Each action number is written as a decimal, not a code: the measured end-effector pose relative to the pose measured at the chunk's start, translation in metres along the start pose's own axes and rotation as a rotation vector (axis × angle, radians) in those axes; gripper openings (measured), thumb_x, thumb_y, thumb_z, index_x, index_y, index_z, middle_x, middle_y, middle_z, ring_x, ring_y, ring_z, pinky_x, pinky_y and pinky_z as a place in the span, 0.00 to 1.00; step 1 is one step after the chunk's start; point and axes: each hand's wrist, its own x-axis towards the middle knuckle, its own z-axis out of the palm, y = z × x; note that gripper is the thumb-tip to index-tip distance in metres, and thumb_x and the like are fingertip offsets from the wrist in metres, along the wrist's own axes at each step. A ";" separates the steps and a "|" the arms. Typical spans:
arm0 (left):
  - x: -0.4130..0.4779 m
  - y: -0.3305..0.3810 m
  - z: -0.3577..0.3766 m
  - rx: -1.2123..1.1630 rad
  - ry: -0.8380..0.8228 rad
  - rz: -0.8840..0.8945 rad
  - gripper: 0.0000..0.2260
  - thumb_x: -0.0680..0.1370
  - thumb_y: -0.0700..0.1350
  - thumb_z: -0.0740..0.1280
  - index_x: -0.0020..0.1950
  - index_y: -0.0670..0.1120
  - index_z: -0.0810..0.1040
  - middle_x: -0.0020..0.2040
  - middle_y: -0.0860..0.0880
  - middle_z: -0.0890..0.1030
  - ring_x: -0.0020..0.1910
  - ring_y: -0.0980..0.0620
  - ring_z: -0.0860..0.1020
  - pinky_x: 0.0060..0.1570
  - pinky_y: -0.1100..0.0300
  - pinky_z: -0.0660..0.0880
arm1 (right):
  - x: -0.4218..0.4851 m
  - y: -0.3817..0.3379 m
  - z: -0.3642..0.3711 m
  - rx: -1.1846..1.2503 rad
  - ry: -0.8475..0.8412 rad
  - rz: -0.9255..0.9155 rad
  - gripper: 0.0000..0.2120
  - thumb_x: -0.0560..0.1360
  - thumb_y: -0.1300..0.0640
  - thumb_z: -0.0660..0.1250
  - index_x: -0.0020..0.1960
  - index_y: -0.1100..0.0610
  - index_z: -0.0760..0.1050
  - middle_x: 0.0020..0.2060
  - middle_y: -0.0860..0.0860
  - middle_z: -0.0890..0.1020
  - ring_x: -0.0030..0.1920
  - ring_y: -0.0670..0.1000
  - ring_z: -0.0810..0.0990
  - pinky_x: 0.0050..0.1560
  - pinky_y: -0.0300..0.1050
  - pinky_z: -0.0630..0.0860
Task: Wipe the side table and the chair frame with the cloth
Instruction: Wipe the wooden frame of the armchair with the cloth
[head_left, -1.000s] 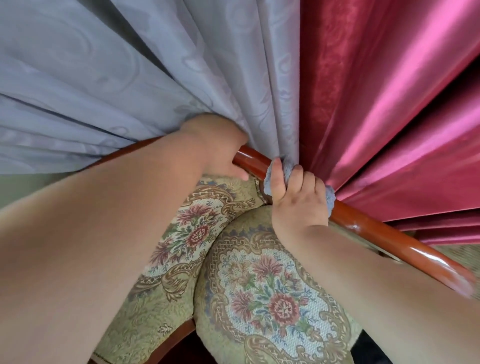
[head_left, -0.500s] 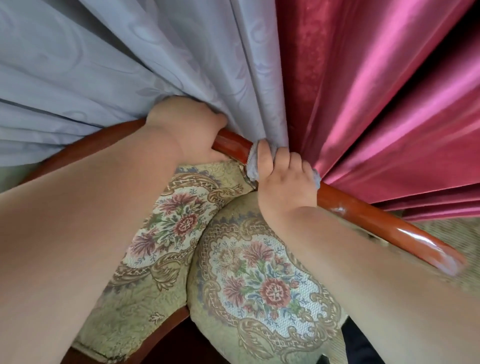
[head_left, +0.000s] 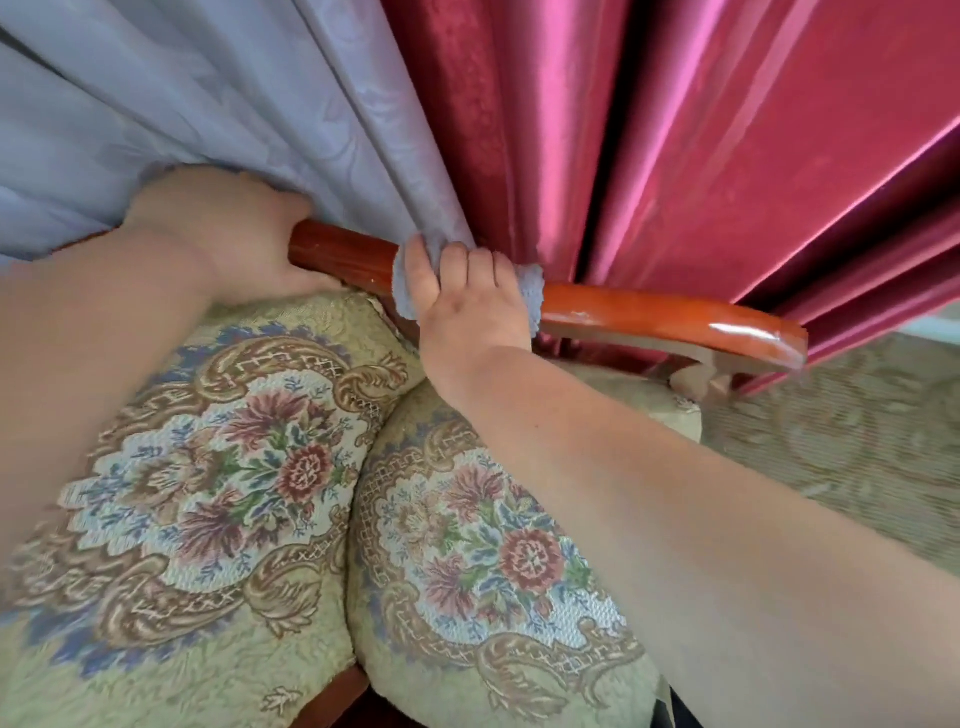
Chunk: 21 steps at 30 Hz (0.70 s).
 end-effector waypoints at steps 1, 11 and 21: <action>-0.003 -0.002 0.000 0.005 0.003 -0.012 0.35 0.68 0.81 0.55 0.57 0.57 0.80 0.54 0.48 0.84 0.53 0.40 0.82 0.45 0.52 0.75 | 0.001 0.004 0.001 -0.002 0.007 -0.023 0.35 0.79 0.54 0.52 0.82 0.55 0.40 0.73 0.61 0.62 0.70 0.64 0.64 0.75 0.60 0.57; -0.008 0.000 -0.009 -0.028 0.003 -0.036 0.32 0.70 0.79 0.59 0.61 0.59 0.80 0.56 0.52 0.85 0.54 0.42 0.83 0.49 0.53 0.79 | -0.040 0.066 -0.001 -0.195 -0.068 0.057 0.34 0.81 0.53 0.50 0.82 0.57 0.40 0.71 0.61 0.62 0.69 0.65 0.64 0.76 0.61 0.56; -0.006 -0.002 -0.002 -0.043 0.025 -0.046 0.32 0.70 0.80 0.57 0.59 0.58 0.80 0.51 0.52 0.84 0.49 0.44 0.83 0.45 0.53 0.80 | -0.021 0.049 -0.011 -0.169 -0.137 0.063 0.30 0.79 0.55 0.48 0.80 0.59 0.47 0.72 0.63 0.64 0.68 0.66 0.67 0.72 0.63 0.61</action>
